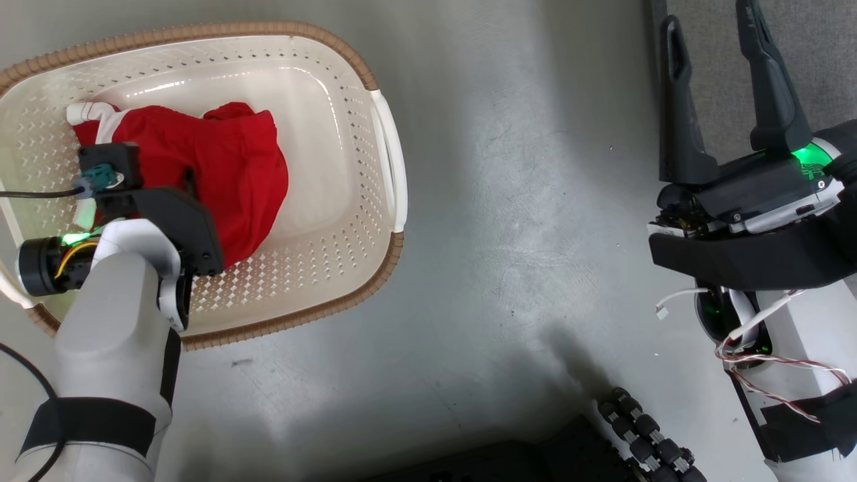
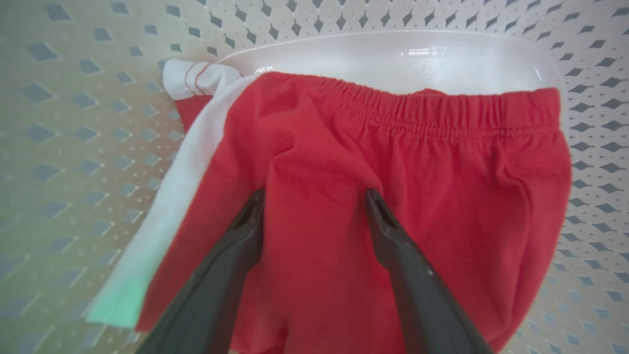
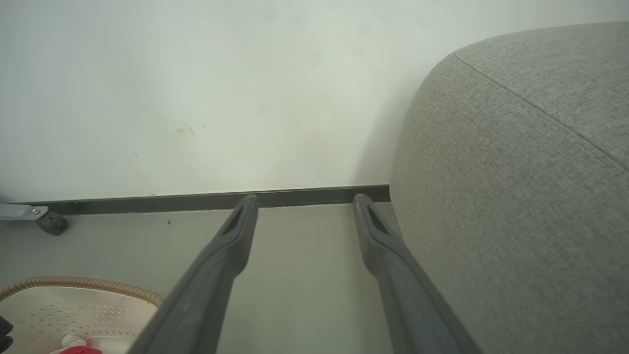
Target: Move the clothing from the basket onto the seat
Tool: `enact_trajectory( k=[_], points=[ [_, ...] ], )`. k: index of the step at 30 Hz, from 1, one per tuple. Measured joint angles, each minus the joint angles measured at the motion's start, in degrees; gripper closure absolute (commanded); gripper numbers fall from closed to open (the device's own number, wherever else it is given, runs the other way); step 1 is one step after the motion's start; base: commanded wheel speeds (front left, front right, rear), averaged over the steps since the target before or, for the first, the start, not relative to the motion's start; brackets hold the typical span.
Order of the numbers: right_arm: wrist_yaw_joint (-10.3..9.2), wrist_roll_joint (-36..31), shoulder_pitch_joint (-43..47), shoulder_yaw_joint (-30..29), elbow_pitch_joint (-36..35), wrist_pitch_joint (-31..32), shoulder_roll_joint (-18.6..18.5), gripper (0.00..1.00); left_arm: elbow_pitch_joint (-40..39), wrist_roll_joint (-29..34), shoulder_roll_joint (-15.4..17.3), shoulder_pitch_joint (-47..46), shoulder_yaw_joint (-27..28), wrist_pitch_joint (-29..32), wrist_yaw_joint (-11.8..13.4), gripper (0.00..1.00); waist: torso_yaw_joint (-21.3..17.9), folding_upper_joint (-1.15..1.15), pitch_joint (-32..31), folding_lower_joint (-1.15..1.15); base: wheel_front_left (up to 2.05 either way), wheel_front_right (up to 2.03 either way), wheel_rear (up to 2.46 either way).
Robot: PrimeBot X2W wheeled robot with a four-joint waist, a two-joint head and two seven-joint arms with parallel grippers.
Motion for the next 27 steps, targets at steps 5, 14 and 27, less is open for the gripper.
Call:
enact_trajectory(
  k=[5,14,27],
  points=[
    [0.01,0.01,-0.01,-0.70,1.26,0.00,0.07,0.00,0.73,0.49,-0.85,-0.75,-0.66,-0.47,0.00,1.00,-0.28,0.00,-0.03,0.00,0.00,0.00,0.00],
    [0.60,0.01,-1.08,-2.27,3.64,0.00,0.27,0.00,2.00,0.51,-1.78,-0.46,-1.34,-4.25,-1.03,1.00,0.15,0.00,-3.21,0.00,0.00,0.00,0.00],
    [2.37,0.02,-0.73,-3.54,8.71,0.00,0.45,0.00,2.72,0.32,-3.98,3.52,-1.56,-12.18,-4.52,1.00,1.51,0.00,-11.76,0.00,0.00,0.00,0.00]
  ],
)
